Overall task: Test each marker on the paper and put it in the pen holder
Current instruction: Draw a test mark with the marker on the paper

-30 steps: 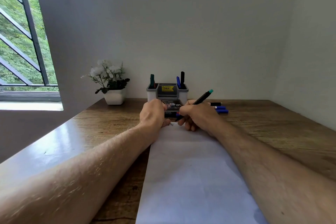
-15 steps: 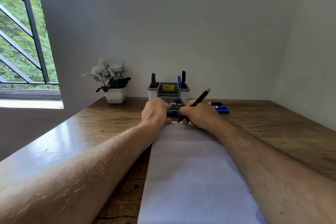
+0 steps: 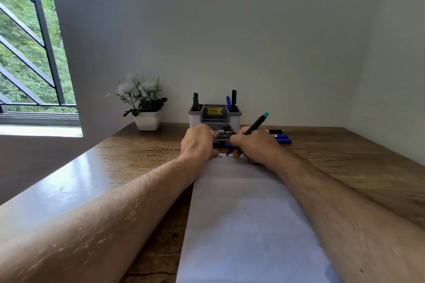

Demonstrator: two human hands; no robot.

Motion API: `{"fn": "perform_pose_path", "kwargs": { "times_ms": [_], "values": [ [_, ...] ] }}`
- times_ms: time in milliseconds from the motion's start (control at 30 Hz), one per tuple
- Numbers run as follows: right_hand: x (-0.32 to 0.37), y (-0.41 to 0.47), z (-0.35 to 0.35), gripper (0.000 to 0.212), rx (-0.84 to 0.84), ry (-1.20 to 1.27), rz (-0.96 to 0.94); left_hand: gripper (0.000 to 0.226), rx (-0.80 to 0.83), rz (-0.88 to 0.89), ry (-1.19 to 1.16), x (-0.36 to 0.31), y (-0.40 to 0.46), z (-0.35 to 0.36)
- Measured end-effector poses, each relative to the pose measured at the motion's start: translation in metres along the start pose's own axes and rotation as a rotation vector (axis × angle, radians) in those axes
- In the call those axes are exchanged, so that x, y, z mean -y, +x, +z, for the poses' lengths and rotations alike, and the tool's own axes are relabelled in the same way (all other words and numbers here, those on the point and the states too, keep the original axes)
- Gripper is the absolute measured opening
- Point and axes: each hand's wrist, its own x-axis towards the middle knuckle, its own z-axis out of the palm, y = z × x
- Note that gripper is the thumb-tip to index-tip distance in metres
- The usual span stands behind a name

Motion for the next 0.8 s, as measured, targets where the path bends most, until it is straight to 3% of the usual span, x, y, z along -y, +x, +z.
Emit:
{"fn": "perform_pose_path", "kwargs": {
  "times_ms": [500,800],
  "values": [
    [0.0006,0.004,0.0012,0.016,-0.024,-0.001,0.048,0.027,-0.006,0.038,0.062,0.0003,-0.0001,0.0009],
    [0.0038,0.0061,-0.0025,0.017,-0.063,0.209,0.011,0.024,0.034,-0.013,0.068,-0.0037,-0.0029,-0.0009]
  ]
}}
